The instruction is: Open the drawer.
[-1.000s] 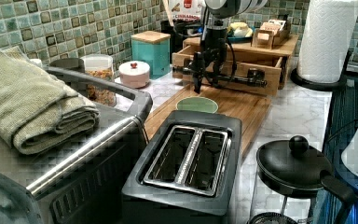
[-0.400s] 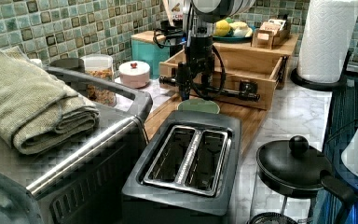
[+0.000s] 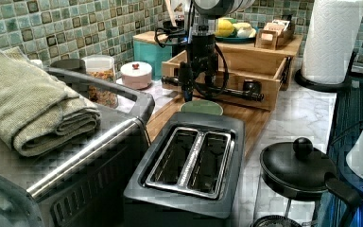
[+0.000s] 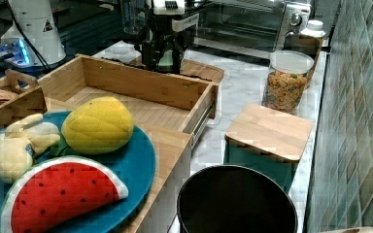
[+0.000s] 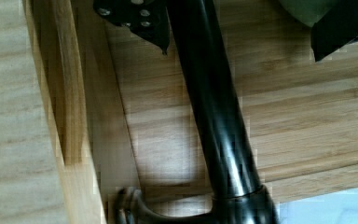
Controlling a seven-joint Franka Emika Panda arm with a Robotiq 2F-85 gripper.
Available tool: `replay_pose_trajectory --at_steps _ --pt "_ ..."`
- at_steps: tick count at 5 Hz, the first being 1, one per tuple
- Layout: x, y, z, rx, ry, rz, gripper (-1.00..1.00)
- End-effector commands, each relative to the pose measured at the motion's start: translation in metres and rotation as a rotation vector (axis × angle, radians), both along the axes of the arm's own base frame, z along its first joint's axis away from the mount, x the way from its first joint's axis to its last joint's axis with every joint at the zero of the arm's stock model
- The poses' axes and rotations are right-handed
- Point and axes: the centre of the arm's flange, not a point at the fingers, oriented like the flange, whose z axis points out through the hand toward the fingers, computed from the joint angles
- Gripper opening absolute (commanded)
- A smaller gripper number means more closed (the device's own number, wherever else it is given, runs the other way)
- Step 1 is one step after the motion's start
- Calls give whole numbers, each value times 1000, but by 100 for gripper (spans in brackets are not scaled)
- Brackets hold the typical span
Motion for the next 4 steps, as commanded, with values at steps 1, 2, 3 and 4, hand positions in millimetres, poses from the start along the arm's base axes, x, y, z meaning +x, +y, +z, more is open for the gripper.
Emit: replay_pose_trajectory --at_steps 1,2,3,4 --pt "7 135 25 41 -10 137 100" --pt "7 135 25 42 -11 137 100" --pt "8 135 25 42 -11 137 100" --pt "7 135 25 42 -11 137 100"
